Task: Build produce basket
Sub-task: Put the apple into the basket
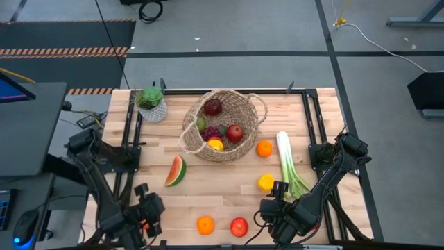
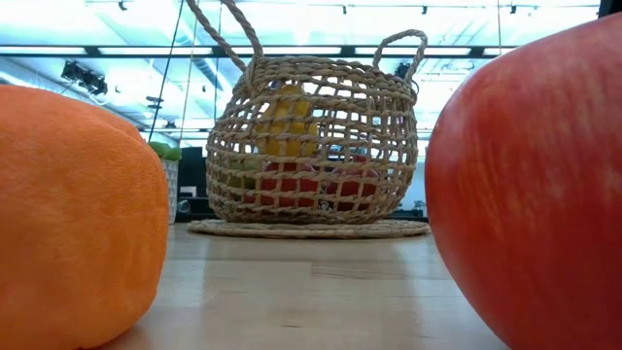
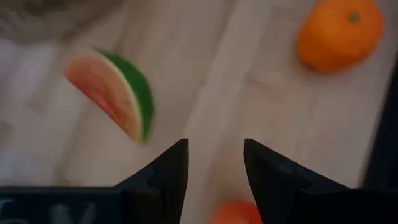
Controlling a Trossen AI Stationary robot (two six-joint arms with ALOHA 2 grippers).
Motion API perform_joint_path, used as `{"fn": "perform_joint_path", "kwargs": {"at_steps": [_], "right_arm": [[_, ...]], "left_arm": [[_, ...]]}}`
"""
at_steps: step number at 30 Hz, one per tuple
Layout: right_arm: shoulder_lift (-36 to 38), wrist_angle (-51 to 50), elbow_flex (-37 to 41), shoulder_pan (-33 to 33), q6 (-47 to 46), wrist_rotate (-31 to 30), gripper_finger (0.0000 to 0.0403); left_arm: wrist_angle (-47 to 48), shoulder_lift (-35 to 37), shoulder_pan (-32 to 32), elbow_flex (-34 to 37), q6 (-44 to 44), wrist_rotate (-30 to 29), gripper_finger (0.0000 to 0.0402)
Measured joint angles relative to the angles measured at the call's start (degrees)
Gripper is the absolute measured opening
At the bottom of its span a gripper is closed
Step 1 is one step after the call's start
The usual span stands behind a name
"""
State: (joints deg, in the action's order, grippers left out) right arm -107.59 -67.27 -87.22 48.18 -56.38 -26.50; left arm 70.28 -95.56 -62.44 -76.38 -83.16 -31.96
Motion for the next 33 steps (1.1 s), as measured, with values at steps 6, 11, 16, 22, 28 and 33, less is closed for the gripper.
{"fn": "perform_joint_path", "kwargs": {"at_steps": [6,11,16,22,28,33], "right_arm": [[0.0,0.5,0.0,0.0,0.0,0.0,0.0259],[0.0,0.6,0.0,0.0,0.0,0.0,0.0259],[0.0,0.6,0.0,0.0,0.0,0.0,0.0259],[0.0,0.6,0.0,0.0,0.0,0.0,0.0259],[0.0,0.6,0.0,0.0,0.0,0.0,0.0259],[0.0,0.7,0.0,0.0,0.0,0.0,0.0259]], "left_arm": [[-1.3,-0.9,-4.0,0.0,-8.6,5.9,0.0163],[-1.9,-0.9,-6.4,0.0,-10.8,8.0,0.0163],[-3.2,-0.9,-7.6,0.0,-10.8,9.4,0.0160],[-7.0,-1.7,-7.9,0.0,-10.4,11.6,0.0146],[-7.3,-3.5,-7.9,0.0,-10.2,12.8,0.0142],[-6.9,-4.2,-7.9,0.0,-10.1,13.2,0.0143]]}}
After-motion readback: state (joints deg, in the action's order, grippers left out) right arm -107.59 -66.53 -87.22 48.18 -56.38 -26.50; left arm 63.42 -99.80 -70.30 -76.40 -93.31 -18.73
